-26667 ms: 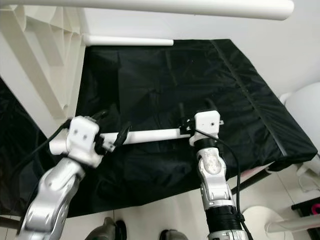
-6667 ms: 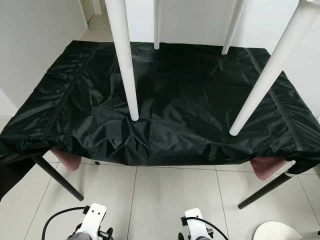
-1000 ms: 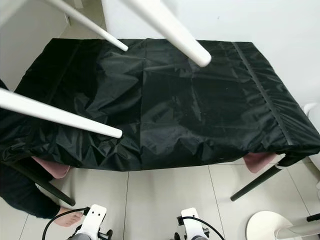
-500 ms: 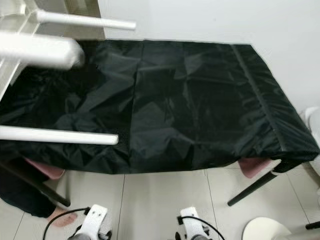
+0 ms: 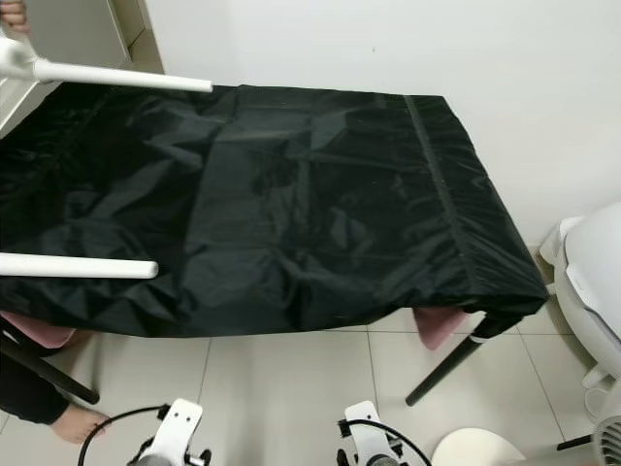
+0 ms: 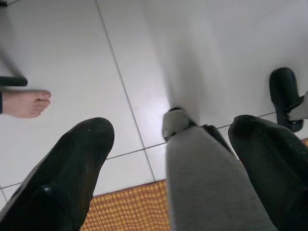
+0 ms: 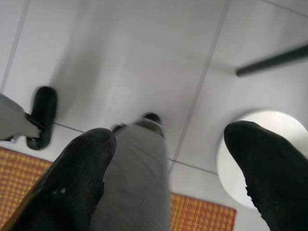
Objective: Building children table
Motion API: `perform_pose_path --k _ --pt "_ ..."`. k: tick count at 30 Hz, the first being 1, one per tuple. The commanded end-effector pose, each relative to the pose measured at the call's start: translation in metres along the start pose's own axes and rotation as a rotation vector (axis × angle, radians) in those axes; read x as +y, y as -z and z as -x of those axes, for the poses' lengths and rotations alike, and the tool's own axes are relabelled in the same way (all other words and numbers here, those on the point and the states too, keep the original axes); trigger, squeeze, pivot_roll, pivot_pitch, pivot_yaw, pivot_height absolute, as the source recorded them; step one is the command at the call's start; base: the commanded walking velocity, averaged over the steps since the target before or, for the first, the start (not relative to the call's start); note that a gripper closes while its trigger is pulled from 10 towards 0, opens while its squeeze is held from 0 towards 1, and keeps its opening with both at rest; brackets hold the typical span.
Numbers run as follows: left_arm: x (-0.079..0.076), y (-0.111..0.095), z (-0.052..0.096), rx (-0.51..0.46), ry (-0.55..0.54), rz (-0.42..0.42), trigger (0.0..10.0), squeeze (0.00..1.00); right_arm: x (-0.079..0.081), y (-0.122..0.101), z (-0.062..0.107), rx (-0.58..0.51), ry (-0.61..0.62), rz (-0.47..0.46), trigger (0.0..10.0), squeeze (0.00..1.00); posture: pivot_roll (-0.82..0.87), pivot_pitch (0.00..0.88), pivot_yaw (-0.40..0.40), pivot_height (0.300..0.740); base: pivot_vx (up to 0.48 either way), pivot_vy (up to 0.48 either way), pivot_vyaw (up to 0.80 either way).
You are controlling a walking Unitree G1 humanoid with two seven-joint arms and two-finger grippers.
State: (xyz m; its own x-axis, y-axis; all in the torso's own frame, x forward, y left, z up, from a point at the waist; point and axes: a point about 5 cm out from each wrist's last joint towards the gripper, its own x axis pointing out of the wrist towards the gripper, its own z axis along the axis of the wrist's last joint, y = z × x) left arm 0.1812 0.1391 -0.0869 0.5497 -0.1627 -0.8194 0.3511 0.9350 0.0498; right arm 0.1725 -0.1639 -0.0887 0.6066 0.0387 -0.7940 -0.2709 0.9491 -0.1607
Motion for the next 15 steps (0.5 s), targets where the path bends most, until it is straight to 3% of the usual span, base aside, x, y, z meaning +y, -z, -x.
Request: perform_pose_path --k 1,15 --pt "-0.0033 0.0052 0.0005 0.022 0.009 -0.007 10.0 0.0 -0.0013 0.0097 0.0021 0.039 0.001 0.011 10.0 0.0 -0.06 0.017 0.012 0.74 0.0 0.0 0.0" --pt "-0.0033 0.0069 0.0008 0.025 0.005 -0.004 10.0 0.0 -0.0077 0.012 0.0031 0.042 0.016 0.043 10.0 0.0 -0.06 0.005 0.012 0.74 0.0 0.0 0.0"
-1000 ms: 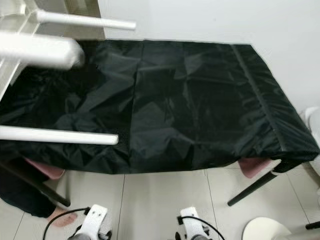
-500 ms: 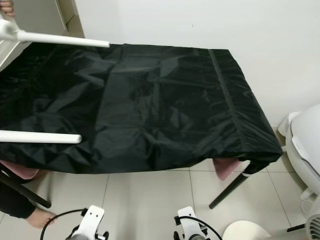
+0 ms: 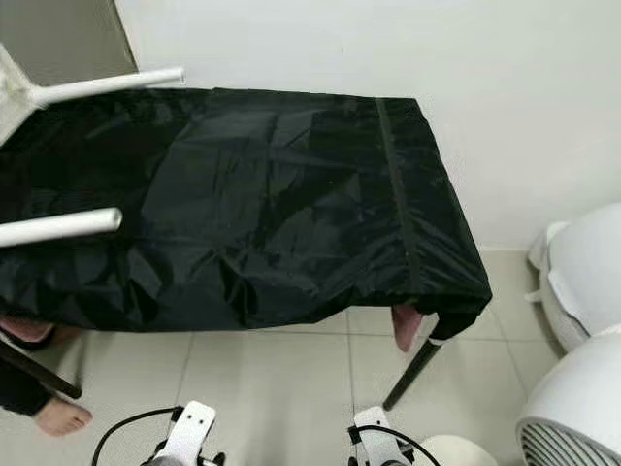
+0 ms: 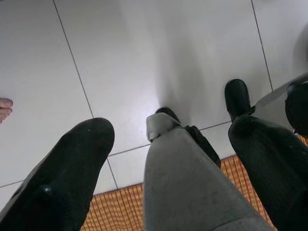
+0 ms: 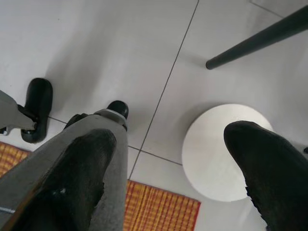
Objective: Building children table
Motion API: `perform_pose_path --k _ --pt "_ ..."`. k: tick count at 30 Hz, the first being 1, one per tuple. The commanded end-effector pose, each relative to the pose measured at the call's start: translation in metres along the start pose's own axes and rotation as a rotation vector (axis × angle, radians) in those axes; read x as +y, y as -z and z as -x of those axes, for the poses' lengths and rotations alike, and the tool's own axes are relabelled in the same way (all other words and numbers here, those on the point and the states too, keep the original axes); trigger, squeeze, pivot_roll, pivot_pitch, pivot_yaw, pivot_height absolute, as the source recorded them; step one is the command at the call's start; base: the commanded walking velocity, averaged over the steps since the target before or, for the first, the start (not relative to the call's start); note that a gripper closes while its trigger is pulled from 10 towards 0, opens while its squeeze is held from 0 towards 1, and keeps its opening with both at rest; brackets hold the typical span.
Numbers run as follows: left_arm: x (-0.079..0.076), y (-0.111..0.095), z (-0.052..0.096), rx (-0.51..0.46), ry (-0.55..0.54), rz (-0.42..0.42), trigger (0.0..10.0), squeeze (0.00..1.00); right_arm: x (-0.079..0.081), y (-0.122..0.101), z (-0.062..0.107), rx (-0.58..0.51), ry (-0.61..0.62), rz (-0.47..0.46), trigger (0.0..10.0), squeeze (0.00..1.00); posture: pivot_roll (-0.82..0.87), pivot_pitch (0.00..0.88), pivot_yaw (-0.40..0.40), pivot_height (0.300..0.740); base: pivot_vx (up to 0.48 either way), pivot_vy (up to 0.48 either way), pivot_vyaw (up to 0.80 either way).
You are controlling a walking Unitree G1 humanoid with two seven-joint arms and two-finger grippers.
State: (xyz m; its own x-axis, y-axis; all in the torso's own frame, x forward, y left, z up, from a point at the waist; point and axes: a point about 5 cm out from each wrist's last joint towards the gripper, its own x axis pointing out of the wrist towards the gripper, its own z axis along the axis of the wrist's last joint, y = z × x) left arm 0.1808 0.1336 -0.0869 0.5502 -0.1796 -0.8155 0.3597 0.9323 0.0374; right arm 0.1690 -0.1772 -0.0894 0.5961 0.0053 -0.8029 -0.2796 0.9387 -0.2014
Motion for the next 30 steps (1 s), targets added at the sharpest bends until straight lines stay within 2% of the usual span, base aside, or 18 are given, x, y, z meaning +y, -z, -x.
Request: perform_pose_path --k 1,16,24,30 --pt "0.0013 0.0092 0.0017 0.036 -0.008 -0.01 10.0 0.0 0.0053 0.0041 0.0007 0.018 -0.011 0.017 10.0 0.0 -0.07 0.0 0.012 0.74 0.0 0.0 0.0" --pt "0.0009 0.0114 0.0021 0.043 -0.009 -0.004 10.0 0.0 0.0077 0.004 0.0008 0.015 -0.016 0.004 10.0 0.0 -0.06 0.011 0.012 0.74 0.0 0.0 0.0" --pt "0.0004 0.0121 0.0023 0.043 -0.004 -0.009 10.0 0.0 0.0076 0.0062 0.0017 0.011 -0.02 0.001 10.0 0.0 -0.06 0.014 0.012 0.74 0.0 0.392 0.0" --pt "-0.0008 0.0111 0.0021 0.037 0.004 -0.02 10.0 0.0 0.008 0.0038 0.0012 0.003 -0.019 -0.001 10.0 0.0 -0.07 0.021 0.013 0.74 0.0 0.0 0.0"
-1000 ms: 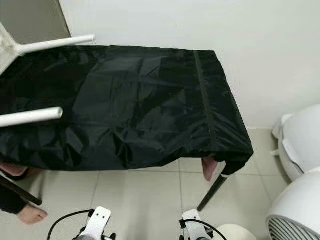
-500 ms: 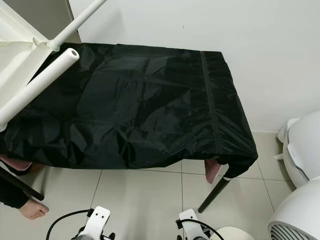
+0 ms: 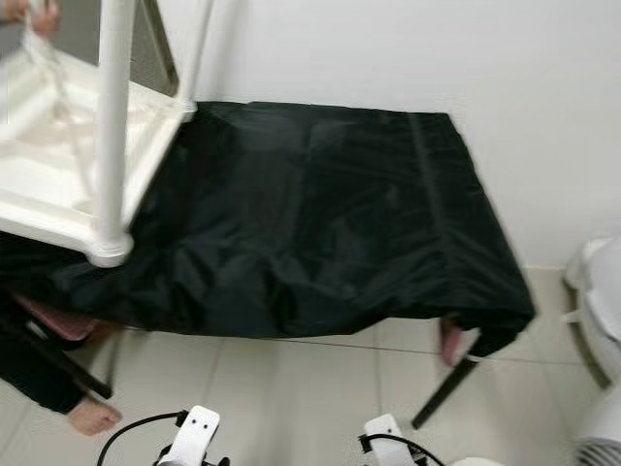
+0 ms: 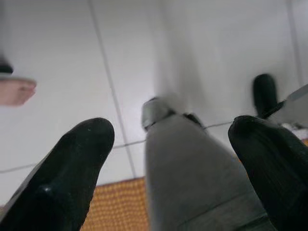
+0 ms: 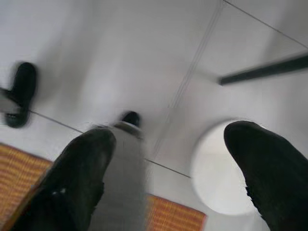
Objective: Building children table
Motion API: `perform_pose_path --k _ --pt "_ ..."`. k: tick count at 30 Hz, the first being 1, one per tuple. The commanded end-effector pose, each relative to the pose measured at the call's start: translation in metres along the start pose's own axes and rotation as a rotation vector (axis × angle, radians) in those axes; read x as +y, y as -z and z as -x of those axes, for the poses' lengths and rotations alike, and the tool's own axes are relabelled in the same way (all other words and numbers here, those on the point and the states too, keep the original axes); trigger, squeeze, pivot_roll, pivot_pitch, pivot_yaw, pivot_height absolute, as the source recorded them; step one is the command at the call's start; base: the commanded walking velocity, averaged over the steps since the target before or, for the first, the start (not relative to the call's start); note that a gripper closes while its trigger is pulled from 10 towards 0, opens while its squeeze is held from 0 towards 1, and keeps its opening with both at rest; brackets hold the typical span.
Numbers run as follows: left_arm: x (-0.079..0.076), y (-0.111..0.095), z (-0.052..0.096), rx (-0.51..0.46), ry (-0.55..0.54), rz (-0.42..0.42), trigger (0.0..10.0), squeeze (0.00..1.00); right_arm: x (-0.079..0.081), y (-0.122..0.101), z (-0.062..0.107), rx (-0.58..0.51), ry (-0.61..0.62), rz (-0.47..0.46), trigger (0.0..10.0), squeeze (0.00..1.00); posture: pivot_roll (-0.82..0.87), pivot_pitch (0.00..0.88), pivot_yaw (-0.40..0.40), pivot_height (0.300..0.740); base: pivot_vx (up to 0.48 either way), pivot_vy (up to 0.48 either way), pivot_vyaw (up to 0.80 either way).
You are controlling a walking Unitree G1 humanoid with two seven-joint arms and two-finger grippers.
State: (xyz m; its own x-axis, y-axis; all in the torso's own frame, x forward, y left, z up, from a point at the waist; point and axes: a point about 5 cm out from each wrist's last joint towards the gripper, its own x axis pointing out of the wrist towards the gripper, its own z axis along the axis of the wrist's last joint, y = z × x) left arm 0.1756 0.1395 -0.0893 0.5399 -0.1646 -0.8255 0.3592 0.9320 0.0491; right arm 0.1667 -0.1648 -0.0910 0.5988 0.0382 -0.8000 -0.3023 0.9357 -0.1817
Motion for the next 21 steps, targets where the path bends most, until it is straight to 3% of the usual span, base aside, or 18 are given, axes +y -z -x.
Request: perform_pose_path --k 1,16,21 --pt "-0.0045 0.0038 0.0001 0.019 0.015 -0.013 10.0 0.0 -0.0045 0.0049 0.0012 0.017 0.011 -0.008 10.0 0.0 -0.07 0.022 0.013 0.74 0.0 0.0 0.0" --pt "-0.0065 0.0031 -0.0002 0.02 0.029 -0.015 10.0 0.0 -0.0078 0.0012 0.0004 0.006 -0.001 0.023 10.0 0.0 -0.07 0.042 0.012 0.74 0.0 0.0 0.0" --pt "-0.006 0.0024 -0.0001 0.014 0.038 -0.069 10.0 0.0 -0.0074 -0.0019 -0.0003 -0.005 -0.025 0.063 10.0 0.0 -0.07 0.049 0.014 0.74 0.0 0.0 0.0"
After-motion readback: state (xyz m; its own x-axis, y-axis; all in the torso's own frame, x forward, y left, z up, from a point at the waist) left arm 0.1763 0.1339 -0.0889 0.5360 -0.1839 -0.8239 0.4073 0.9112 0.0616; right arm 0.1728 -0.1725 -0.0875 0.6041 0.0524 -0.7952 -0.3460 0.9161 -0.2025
